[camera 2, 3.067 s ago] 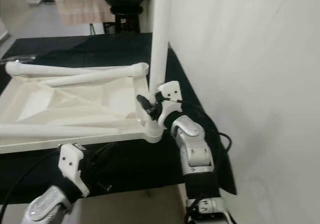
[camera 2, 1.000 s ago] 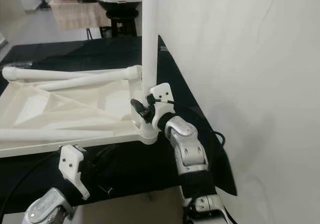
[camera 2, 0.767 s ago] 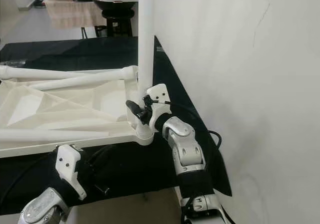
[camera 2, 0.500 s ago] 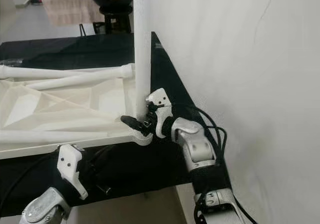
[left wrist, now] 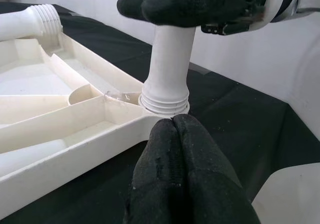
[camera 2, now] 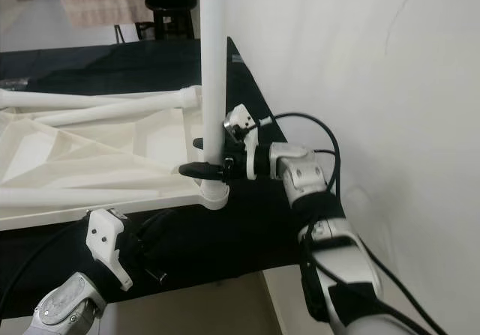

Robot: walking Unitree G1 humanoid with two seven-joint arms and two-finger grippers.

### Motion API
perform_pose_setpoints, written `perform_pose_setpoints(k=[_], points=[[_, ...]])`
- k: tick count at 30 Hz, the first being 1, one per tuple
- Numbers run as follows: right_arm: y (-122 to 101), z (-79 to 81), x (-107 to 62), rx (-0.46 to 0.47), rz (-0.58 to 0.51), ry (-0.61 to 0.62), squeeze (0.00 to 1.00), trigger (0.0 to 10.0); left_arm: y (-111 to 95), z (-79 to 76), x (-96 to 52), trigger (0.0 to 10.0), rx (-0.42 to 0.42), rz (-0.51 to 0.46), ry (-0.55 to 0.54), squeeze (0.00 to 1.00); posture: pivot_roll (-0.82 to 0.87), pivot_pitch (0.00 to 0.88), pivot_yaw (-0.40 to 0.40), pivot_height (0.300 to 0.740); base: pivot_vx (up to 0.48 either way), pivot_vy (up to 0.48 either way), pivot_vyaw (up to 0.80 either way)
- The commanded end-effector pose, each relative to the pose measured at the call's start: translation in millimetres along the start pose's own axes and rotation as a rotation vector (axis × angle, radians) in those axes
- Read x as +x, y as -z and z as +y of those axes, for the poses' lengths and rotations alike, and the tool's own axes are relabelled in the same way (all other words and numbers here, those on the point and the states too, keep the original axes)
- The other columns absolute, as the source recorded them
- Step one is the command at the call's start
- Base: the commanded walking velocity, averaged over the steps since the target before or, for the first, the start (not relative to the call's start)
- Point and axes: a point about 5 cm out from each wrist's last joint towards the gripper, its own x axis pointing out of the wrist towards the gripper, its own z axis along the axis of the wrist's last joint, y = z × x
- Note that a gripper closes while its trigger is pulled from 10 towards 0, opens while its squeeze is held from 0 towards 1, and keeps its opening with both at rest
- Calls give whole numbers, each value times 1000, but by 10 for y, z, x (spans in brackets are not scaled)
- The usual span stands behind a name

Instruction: Building children table

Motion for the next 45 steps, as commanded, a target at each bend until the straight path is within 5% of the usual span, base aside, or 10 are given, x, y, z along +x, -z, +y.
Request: perform_pose_setpoints(k=[1,13,20,30,32,34,35,42,43,45], points=[[-7,-6,-5,6,-6,-32,0,0,20,-16,-7,10000,1,17,2,0,21,45,-47,740,0,0,0],[119,38,-181,-33,-42,77,0,0,21,-6,-11,10000,-3,16,2,0,4,60,-45,740,0,0,0],[531,303,69,110,-61,756,0,0,19,33,-23,10000,-3,15,-1,0,-5,73,-38,740,0,0,0],[517,362,198,66,-18,619,0,0,19,50,-21,10000,1,14,-8,0,-10,67,-41,740,0,0,0],[460,381,211,60,-32,581,0,10000,20,56,-21,10000,3,13,-17,0,-1,65,-44,740,0,0,0],[430,408,218,62,-39,566,0,10000,22,56,-19,10000,4,14,-13,0,-1,65,-44,740,0,0,0],[390,411,211,51,-46,550,1000,10000,24,54,-17,10000,3,15,-7,0,-7,64,-37,740,0,0,0],[178,327,140,-54,-70,341,1000,10000,36,45,-3,10000,1,17,0,0,0,58,-38,740,0,0,0],[132,288,108,-76,-68,250,0,10000,38,43,0,10000,0,17,-1,0,6,55,-43,740,0,0,0],[102,262,80,-88,-66,188,0,10000,39,41,2,10000,0,16,-2,0,6,55,-43,740,0,0,0]])
